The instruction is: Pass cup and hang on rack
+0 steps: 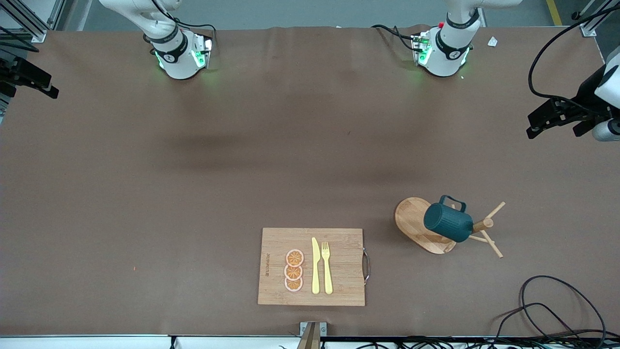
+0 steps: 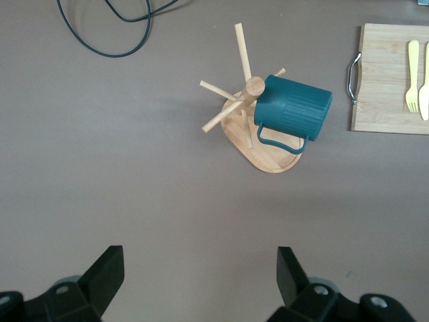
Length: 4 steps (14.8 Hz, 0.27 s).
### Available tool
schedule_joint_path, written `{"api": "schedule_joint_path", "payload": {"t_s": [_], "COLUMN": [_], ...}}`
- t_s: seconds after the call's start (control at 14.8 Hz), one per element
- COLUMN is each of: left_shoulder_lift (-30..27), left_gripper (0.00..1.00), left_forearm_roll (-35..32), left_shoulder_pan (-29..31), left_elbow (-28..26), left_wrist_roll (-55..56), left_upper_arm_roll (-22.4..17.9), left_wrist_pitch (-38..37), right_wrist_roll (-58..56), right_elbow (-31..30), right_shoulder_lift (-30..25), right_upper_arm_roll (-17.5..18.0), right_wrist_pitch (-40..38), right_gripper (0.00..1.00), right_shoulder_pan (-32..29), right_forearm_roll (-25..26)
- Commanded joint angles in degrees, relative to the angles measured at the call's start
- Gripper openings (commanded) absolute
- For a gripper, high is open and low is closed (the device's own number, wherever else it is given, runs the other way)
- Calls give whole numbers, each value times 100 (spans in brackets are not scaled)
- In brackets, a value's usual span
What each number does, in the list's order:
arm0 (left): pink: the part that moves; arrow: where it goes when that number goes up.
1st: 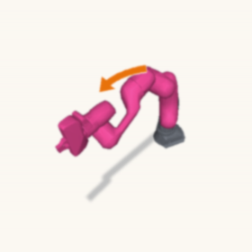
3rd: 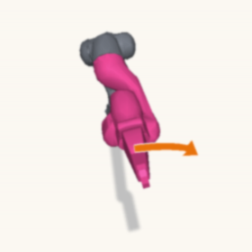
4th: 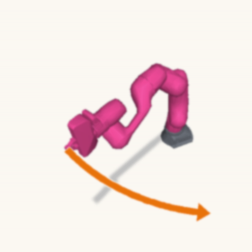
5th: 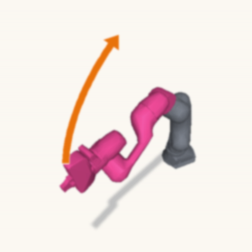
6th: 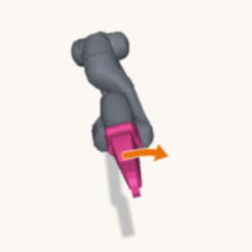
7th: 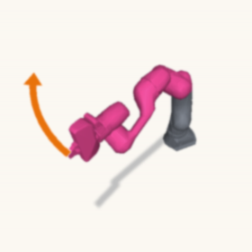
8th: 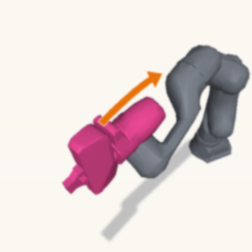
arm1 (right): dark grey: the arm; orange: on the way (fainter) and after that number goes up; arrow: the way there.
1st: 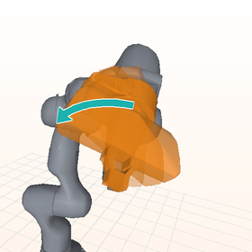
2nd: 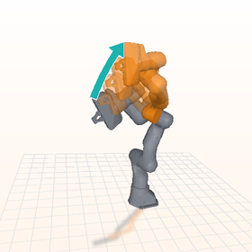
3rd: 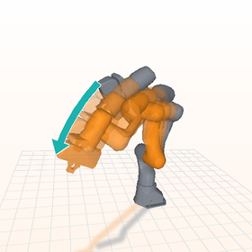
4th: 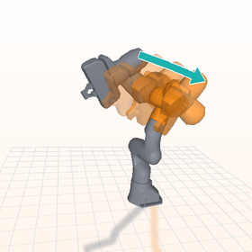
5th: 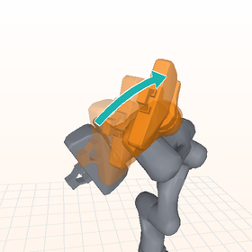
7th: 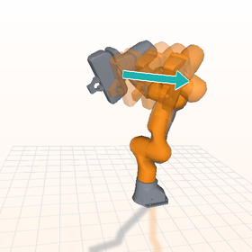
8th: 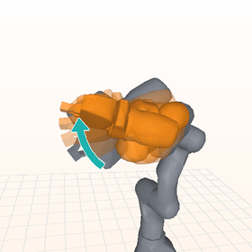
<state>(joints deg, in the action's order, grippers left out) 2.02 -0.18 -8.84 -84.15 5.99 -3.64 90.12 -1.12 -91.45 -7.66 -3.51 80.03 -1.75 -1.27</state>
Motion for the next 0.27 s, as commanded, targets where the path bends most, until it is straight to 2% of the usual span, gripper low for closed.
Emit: {"api": "schedule_joint_path", "payload": {"t_s": [0.0, 0.2], "left_shoulder_lift": [26, 26], "left_gripper": [100, 100], "left_forearm_roll": [53, 44], "left_shoulder_pan": [-3, -21], "left_elbow": [-5, 4], "left_wrist_roll": [-229, -309], "left_upper_arm_roll": [-41, -41], "left_wrist_pitch": [93, 85], "right_wrist_roll": [-11, -230], "right_elbow": [-136, -136], "right_shoulder_lift": [-122, -122], "right_upper_arm_roll": [-18, -27], "right_wrist_pitch": [48, 30], "right_gripper": [100, 100], "right_shoulder_pan": [16, 8], "right_forearm_roll": [-92, -92]}}
